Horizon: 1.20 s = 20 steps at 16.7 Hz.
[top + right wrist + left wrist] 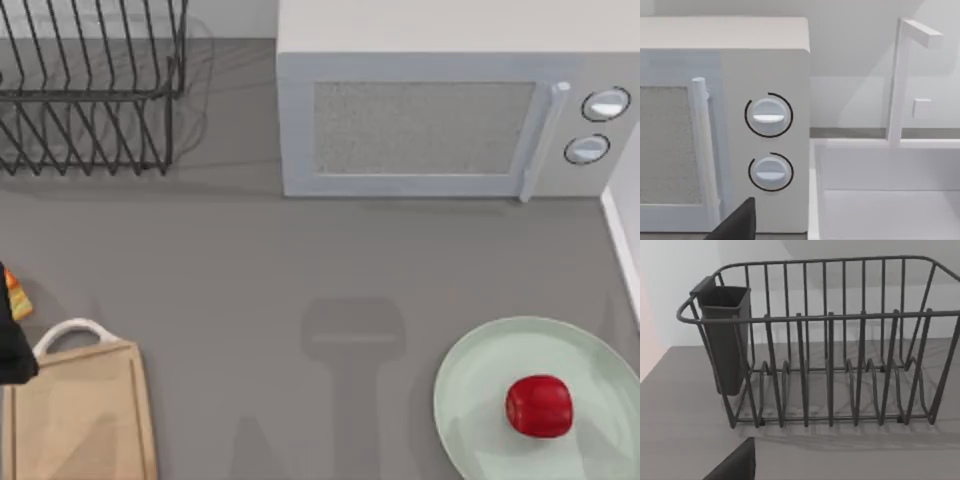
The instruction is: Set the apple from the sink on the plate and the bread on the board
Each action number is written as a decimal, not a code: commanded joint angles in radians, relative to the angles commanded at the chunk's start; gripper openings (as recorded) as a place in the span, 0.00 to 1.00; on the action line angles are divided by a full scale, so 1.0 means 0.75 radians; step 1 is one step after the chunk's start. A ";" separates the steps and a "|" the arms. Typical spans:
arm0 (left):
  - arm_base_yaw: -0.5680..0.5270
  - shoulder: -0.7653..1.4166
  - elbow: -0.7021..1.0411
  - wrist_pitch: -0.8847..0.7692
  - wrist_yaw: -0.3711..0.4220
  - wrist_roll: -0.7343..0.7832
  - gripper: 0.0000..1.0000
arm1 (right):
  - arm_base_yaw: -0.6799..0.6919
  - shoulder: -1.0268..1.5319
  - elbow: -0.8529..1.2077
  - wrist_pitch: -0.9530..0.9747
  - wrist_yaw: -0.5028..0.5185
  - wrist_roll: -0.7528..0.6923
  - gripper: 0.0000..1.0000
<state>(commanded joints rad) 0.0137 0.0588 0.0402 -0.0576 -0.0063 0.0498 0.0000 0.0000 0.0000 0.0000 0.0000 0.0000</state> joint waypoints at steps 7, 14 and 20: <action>0.043 0.667 0.439 -0.451 -0.010 0.378 1.00 | 0.000 0.000 0.000 0.000 0.000 0.000 1.00; 0.099 1.632 0.964 -0.892 -0.013 0.761 1.00 | 0.000 0.000 0.000 0.000 0.000 0.000 1.00; 0.144 2.135 1.448 -1.150 -0.009 1.047 1.00 | 0.000 0.000 0.000 0.000 0.000 0.000 1.00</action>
<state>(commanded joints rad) 0.1218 1.6603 1.1259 -0.9200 -0.0133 0.8352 0.0000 0.0000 0.0000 0.0000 0.0000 0.0000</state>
